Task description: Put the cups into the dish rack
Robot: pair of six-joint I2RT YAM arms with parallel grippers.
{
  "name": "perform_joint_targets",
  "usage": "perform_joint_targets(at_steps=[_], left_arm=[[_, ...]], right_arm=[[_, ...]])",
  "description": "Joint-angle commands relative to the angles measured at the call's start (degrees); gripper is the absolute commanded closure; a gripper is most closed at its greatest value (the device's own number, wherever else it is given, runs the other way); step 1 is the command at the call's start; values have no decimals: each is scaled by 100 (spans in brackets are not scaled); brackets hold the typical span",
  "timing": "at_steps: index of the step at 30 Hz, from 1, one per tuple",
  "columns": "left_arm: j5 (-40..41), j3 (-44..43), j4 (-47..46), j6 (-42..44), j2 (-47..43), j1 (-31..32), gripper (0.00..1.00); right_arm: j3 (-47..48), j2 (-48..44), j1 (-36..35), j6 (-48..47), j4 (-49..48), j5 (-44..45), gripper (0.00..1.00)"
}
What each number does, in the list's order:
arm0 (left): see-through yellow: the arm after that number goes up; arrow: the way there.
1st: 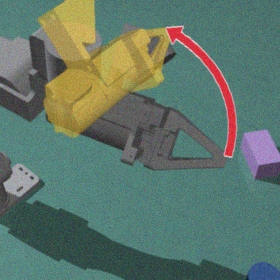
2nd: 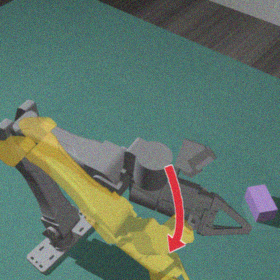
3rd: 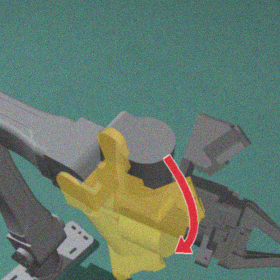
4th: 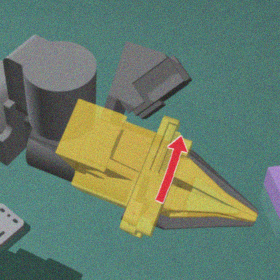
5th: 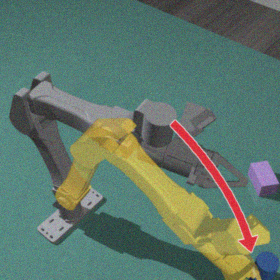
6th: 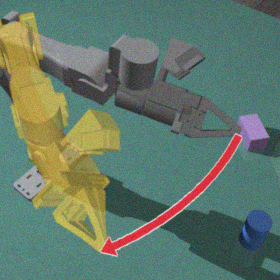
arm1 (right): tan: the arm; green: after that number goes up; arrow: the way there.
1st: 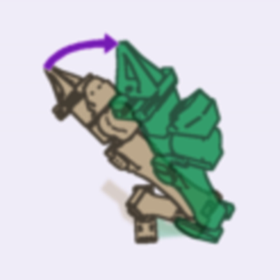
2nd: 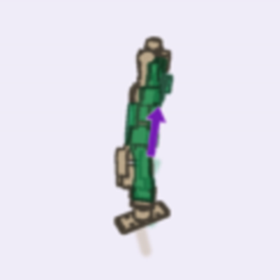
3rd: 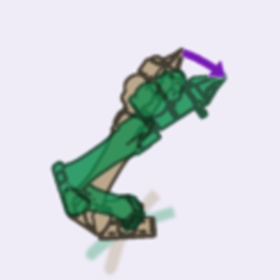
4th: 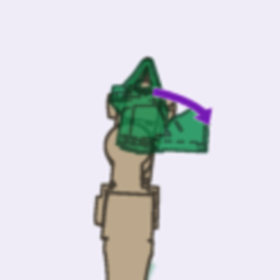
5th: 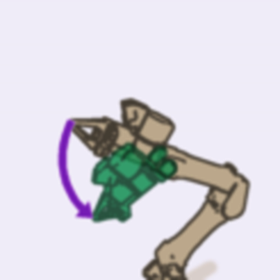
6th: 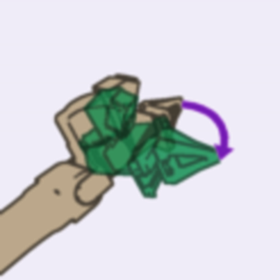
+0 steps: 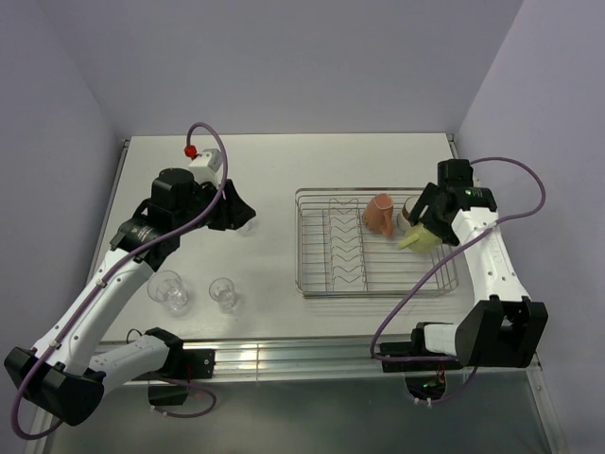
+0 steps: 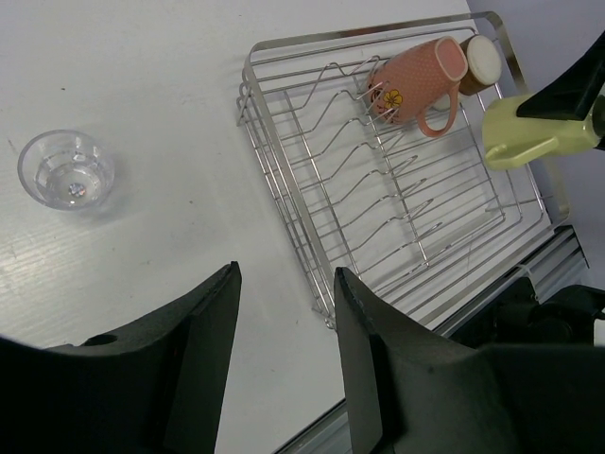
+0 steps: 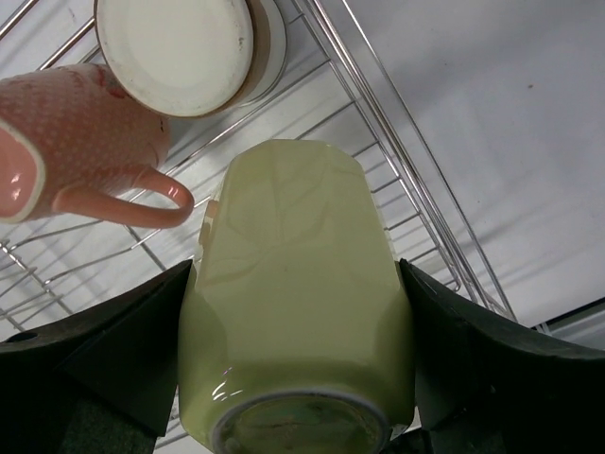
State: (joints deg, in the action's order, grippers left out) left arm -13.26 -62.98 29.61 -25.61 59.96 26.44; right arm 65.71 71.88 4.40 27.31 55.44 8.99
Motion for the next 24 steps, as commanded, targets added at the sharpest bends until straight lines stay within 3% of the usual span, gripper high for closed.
perform_joint_targets(at_steps=[1,24], left_arm=[[-151,40,-297,56,6,-16,50],[-169,154,-341,73,24,-24,50]], right_arm=[[-14,10,34,143,-639,155,100],[-603,749,166,240,-1395,164,100]])
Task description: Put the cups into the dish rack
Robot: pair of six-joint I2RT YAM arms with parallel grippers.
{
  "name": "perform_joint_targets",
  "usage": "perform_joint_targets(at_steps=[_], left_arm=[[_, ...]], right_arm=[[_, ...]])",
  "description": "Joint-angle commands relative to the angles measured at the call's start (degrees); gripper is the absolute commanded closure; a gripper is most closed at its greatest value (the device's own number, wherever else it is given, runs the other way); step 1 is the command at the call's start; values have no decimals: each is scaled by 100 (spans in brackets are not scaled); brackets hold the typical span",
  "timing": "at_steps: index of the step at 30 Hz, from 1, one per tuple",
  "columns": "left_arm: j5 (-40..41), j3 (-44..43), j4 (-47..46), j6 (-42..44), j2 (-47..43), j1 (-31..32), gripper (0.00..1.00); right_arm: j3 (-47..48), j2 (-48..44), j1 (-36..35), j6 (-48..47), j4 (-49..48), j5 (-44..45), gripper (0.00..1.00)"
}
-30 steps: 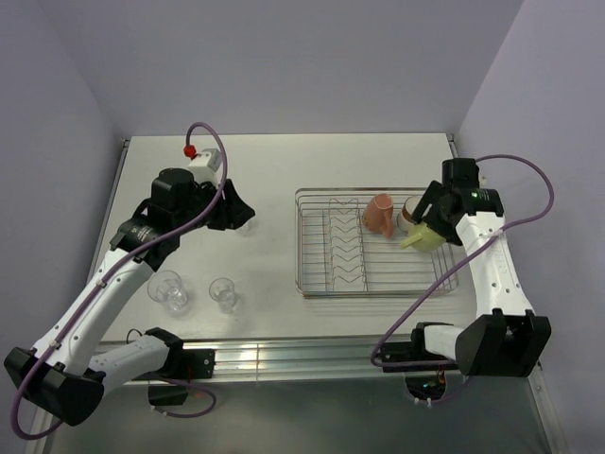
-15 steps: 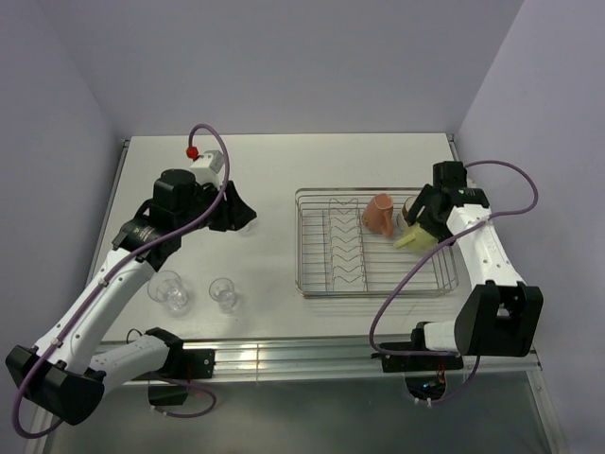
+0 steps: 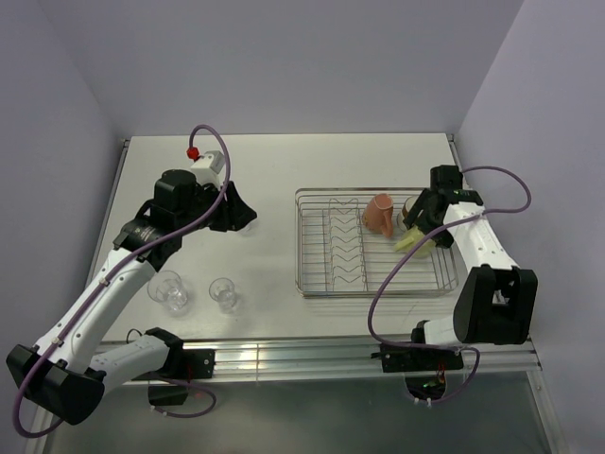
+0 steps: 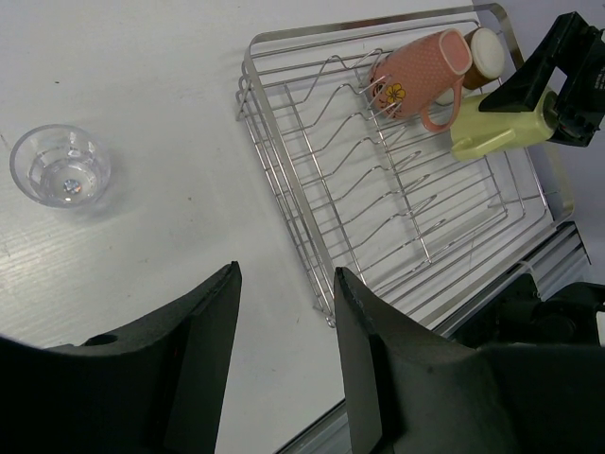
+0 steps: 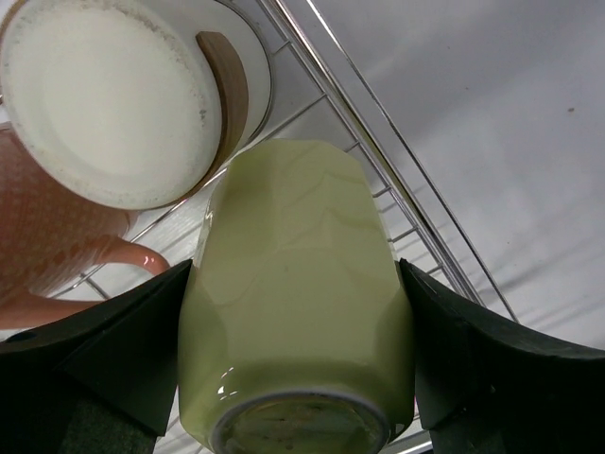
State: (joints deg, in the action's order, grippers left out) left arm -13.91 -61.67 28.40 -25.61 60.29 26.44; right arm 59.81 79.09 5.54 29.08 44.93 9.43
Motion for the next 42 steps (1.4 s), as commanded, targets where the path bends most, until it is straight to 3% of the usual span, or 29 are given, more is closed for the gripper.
perform_joint_targets(at_steps=[1,13,18,32,36,42], left_arm=[[-103,23,-212,73,0,-16,50],[-85,50,-212,65,53,-16,50],[-85,50,-204,73,79,-16,50],[-94,76,-212,82,88,-24,51],[-85,94,-204,82,88,-16,51],[-77,102,-204,91,88,-24,51]], right_arm=[[-31,36,61,63,-362,138,98],[-163,142,70,10,-511,147,74],[-189,177,70,19,-546,155,53],[-163,81,70,10,-529,164,16],[-136,72,70,1,-529,129,8],[-92,54,79,-16,-503,112,5]])
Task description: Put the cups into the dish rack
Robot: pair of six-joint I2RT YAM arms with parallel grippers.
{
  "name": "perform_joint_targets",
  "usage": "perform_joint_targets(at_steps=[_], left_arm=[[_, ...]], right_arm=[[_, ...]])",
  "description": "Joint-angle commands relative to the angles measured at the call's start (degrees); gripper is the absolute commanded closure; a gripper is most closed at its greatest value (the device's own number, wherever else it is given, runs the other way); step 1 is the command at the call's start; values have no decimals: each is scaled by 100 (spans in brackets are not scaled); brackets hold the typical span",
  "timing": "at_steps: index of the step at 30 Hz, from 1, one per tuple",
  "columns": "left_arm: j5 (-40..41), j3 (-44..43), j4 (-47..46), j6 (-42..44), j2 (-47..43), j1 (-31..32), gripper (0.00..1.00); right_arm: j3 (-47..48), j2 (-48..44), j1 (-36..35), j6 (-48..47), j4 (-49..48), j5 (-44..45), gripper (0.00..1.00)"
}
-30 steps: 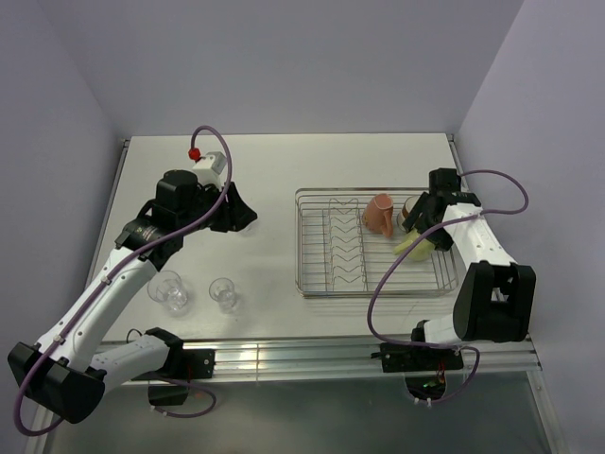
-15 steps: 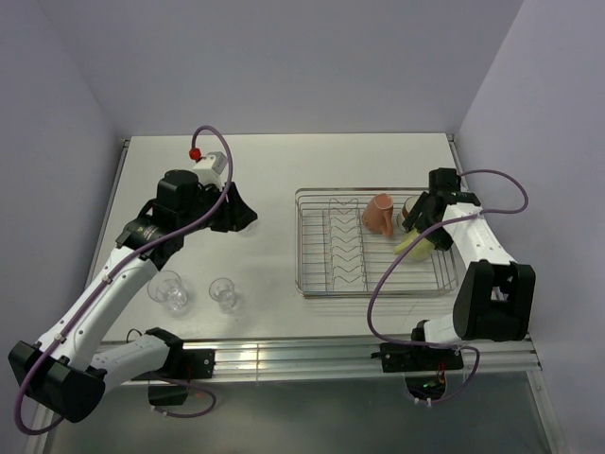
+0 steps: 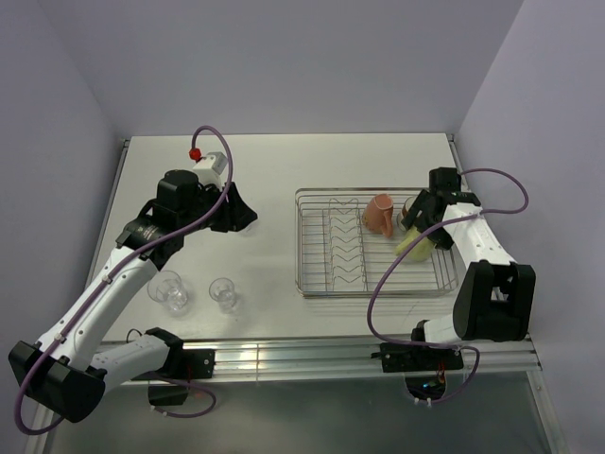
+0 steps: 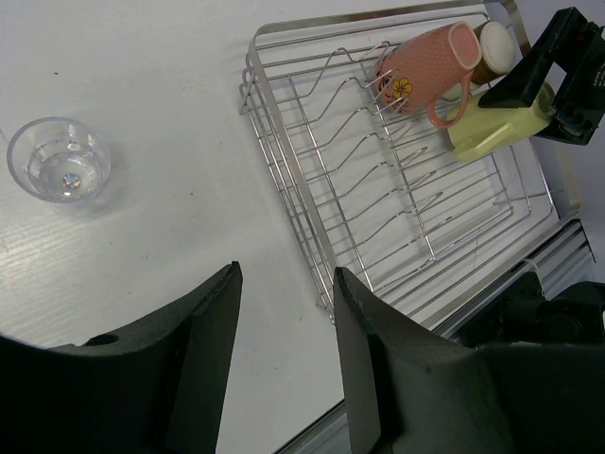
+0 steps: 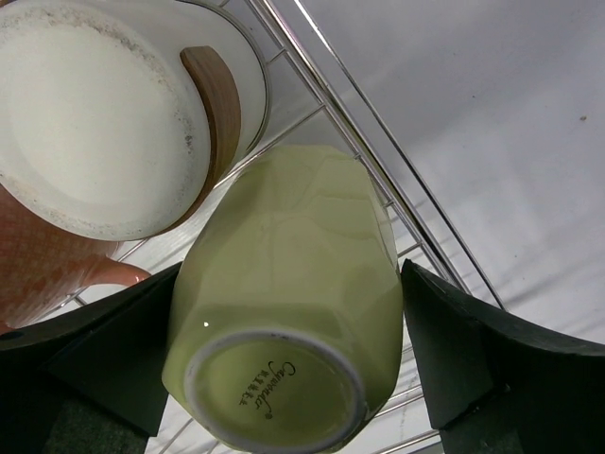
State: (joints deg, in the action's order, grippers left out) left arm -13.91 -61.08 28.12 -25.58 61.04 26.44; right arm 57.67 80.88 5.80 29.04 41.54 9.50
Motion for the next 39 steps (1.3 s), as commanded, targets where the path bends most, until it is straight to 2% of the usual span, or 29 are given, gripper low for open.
perform_joint_targets(at_steps=[1,10,19,26,29,31,35,39], left_arm=[[-68,43,-184,80,14,-24,50],[-77,43,-175,89,49,-16,51],[11,35,-158,80,137,-16,51],[432,35,-79,19,251,-42,51],[906,52,-35,-78,277,-138,50],[1320,61,-8,-140,339,-296,50],[1549,-9,44,-245,584,-692,51],[1444,-115,202,-228,1163,-807,53]], right_arm=[[139,-125,44,-3,-146,122,5],[210,-318,35,5,20,219,4],[341,-1117,35,5,337,167,2],[473,-1698,26,-30,530,44,1],[570,-2058,17,-30,592,-44,1],[657,-2347,-44,-3,566,-193,1],[886,-2569,-307,41,469,-405,1],[1097,-2569,-763,58,302,-422,1]])
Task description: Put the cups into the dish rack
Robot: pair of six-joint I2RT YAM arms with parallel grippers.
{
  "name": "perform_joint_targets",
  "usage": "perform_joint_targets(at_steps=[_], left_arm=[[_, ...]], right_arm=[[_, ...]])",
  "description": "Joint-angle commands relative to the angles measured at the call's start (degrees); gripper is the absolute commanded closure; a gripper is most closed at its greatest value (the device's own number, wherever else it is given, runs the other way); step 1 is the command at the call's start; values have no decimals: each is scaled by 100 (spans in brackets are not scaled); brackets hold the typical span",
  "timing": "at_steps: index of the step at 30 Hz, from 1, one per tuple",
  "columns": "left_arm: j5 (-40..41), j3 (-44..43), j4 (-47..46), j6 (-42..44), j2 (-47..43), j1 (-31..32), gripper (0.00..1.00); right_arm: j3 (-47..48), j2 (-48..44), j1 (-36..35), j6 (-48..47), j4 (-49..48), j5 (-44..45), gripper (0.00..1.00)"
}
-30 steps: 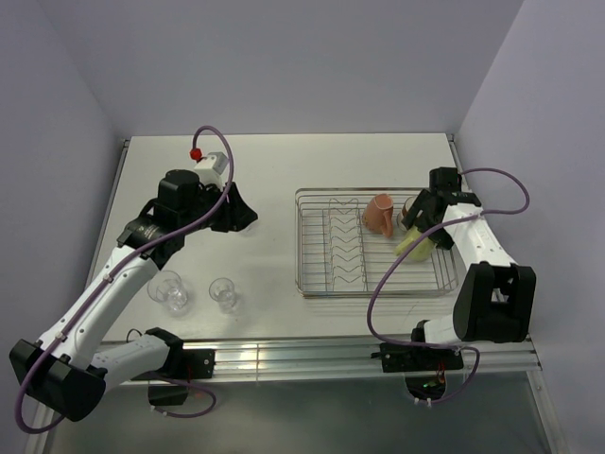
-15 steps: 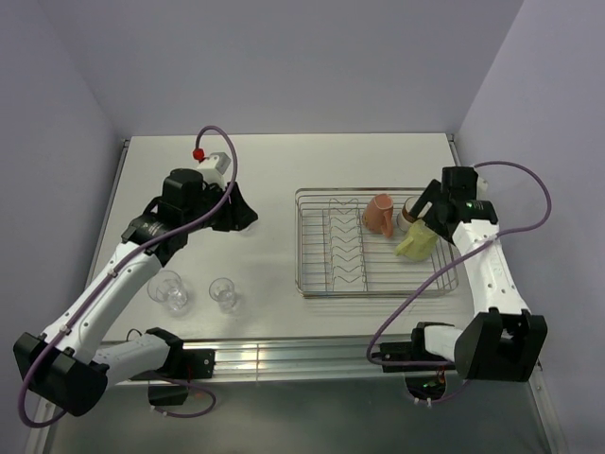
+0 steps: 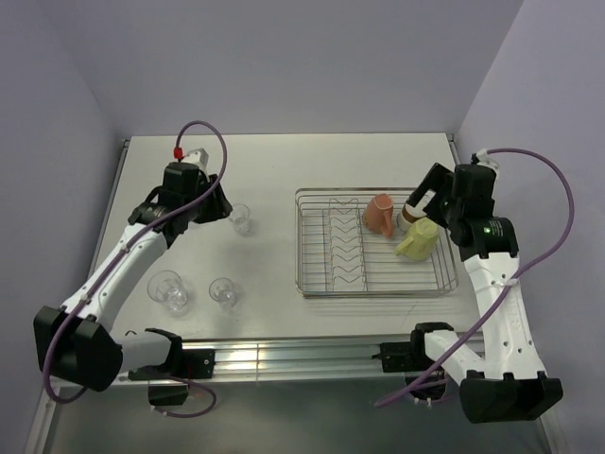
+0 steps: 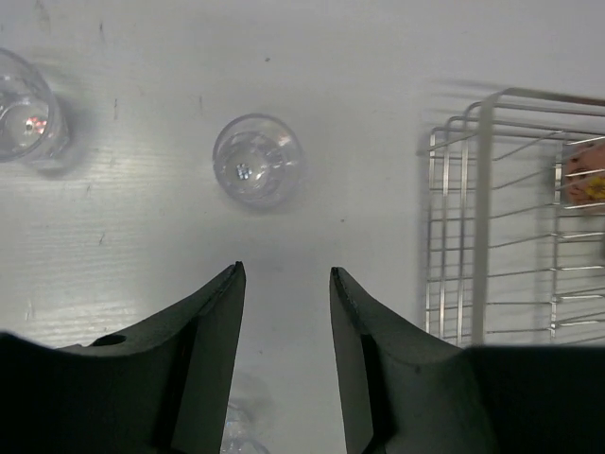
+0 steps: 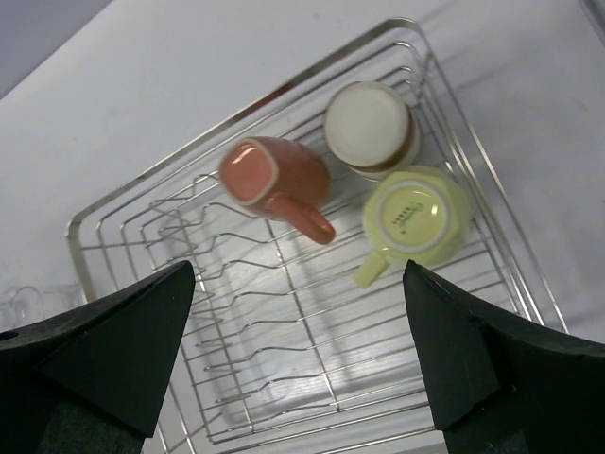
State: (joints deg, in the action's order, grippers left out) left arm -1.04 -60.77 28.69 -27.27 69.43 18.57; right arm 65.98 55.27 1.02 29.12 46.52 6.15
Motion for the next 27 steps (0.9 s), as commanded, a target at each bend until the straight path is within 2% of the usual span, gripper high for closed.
perform_joint_targets(at_steps=[1,8,21,27], left_arm=[[148,-171,172,-103,421,-20,53],[393,-320,190,-270,1230,-37,55],[1079,-1392,506,-622,2671,-37,57],[1264,-1481,559,-683,3032,-37,59]], right_arm=[[267,2,-425,58,-301,-105,1],[144,54,-997,76,-785,-176,2],[-155,-147,-1024,-118,-1119,-571,2],[-287,-315,-1024,-118,-1172,-738,2]])
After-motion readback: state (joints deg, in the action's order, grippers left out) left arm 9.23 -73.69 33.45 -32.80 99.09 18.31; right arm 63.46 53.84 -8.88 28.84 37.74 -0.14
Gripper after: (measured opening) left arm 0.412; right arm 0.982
